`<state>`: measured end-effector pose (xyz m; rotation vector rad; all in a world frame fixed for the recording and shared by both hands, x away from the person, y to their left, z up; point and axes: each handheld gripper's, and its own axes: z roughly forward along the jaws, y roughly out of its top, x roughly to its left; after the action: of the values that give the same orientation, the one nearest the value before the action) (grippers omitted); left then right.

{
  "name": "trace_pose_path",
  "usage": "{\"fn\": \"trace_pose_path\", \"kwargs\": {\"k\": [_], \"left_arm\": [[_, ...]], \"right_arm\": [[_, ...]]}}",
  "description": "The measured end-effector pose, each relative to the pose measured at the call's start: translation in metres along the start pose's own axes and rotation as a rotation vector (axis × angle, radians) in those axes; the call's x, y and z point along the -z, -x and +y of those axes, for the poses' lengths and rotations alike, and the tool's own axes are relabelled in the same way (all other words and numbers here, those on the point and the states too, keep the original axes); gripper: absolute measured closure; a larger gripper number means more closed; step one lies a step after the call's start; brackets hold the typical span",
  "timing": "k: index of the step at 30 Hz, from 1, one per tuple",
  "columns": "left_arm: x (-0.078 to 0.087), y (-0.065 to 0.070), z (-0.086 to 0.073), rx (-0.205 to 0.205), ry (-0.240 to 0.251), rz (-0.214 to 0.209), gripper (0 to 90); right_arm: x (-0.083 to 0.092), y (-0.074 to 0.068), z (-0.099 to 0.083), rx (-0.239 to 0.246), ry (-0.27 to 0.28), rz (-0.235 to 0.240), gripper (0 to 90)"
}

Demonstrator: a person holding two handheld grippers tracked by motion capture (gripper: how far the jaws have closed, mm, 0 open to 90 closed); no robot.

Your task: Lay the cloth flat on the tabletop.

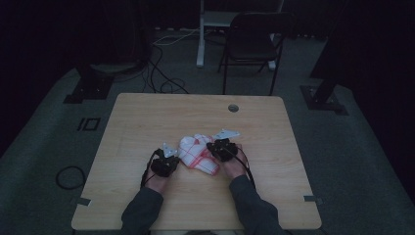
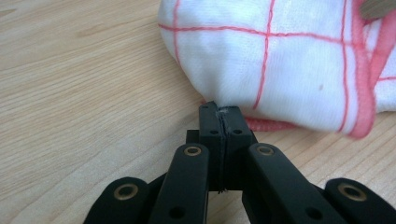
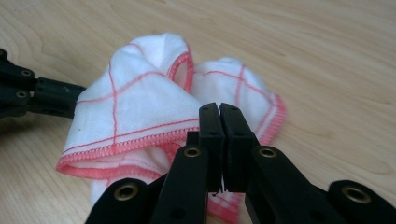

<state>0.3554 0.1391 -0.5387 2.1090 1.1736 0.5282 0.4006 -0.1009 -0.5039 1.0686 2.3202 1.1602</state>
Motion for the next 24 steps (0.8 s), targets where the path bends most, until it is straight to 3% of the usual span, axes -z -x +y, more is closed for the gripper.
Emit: {"fn": "trace_pose_path", "kwargs": {"k": [11,20,24], "left_arm": [[0.005,0.000,-0.001,0.011,0.022,-0.016,90.0],[0.005,-0.001,-0.002,0.027,0.027,-0.009,90.0],[0.002,0.001,0.001,0.025,0.030,-0.009,83.2]], "right_arm": [[0.011,0.004,0.004,0.027,0.013,-0.025,89.3],[0.017,0.010,0.007,0.018,0.027,-0.058,89.6],[0.020,0.014,0.007,0.013,0.033,-0.068,89.5]]}}
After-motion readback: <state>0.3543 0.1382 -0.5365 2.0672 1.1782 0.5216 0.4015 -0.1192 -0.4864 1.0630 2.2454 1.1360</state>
